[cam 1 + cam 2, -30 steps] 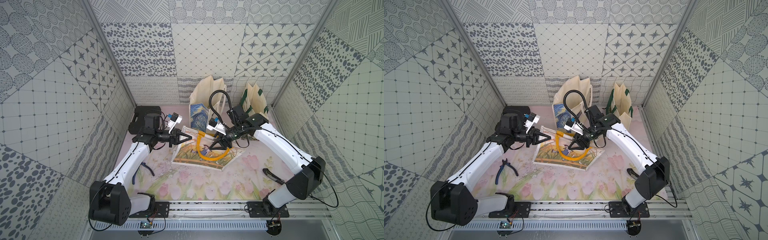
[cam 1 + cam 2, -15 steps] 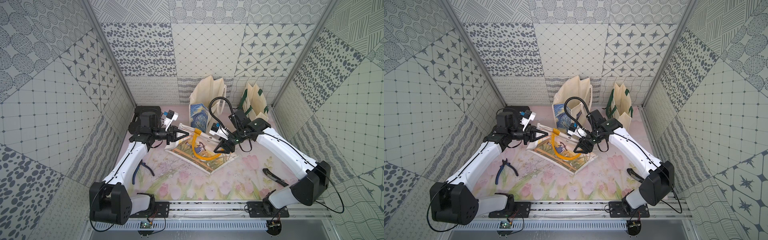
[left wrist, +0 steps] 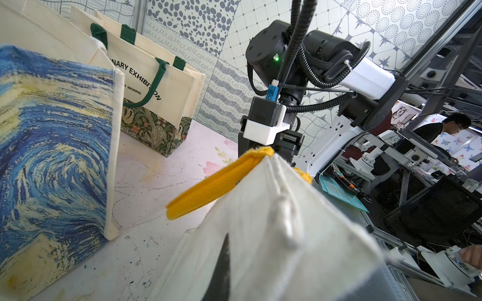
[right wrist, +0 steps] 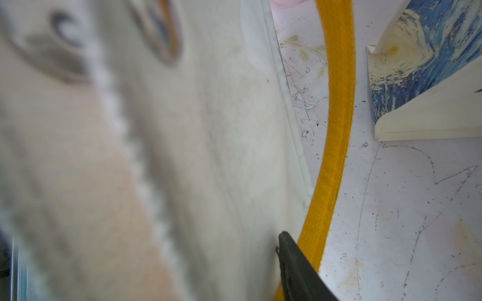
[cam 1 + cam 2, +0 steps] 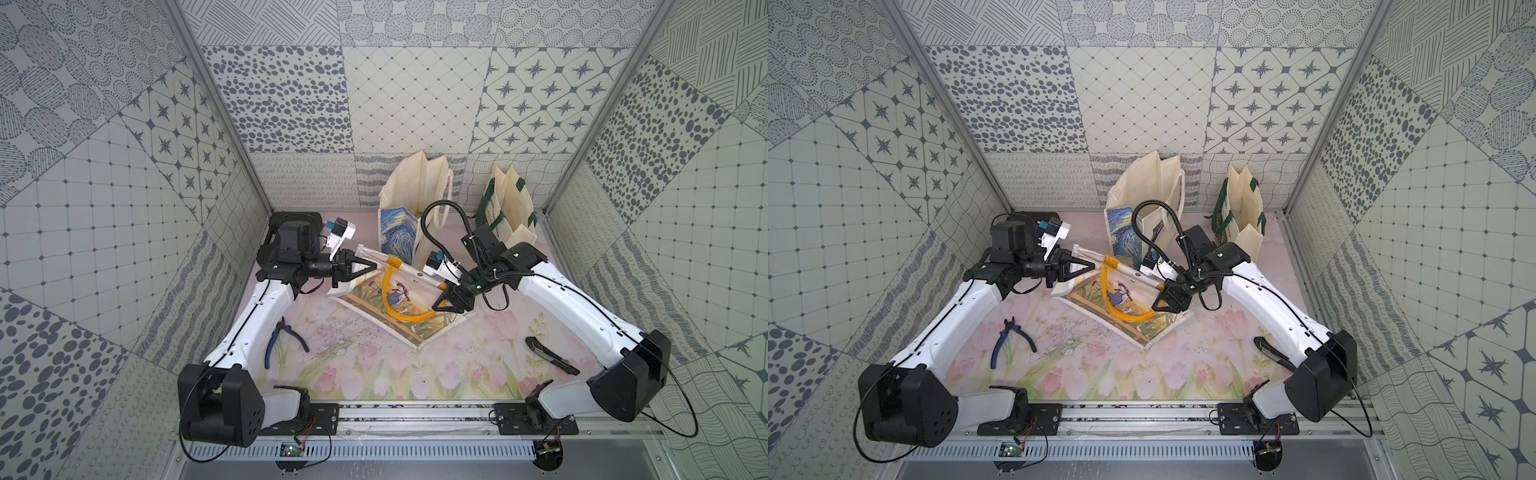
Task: Put away the canvas bag
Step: Press the canvas bag.
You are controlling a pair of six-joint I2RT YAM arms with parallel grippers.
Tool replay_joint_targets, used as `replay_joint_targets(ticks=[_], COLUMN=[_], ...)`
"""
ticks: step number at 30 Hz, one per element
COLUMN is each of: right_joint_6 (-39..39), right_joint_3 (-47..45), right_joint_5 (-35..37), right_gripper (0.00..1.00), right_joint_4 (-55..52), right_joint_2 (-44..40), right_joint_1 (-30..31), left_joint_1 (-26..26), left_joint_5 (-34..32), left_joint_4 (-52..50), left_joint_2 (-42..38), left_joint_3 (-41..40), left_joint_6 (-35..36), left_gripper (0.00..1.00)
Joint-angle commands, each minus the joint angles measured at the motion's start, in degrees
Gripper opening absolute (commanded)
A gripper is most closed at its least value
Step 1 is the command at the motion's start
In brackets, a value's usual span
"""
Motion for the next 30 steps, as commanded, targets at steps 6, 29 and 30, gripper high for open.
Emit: replay_joint_targets(ticks=[6,29,30], right_joint_6=[2.39,4.51,4.52], right_joint_3=[-3.26,-6.08,-6.12], right_joint_5=[2.21,-8.72,-9.93], right_gripper=[0.47,0.50,0.50], right_joint_4=[-3.91,-4.99,-4.82], right_joint_2=[-3.22,-6.69,-6.36], right_joint_1=[-0.26,-0.08,-0.09], left_joint_1=[0.80,0.78,0.80], left_joint_5=[3.07,2.21,2.19], left_joint_4=[-0.53,-3.28,-3.26], left_joint_2=[0.03,-0.88,-0.93], left_joint_3=[2.02,1.85,1.85], left_joint_6=[4.68,6.54,6.51], left_gripper=[0.00,0.00,0.00])
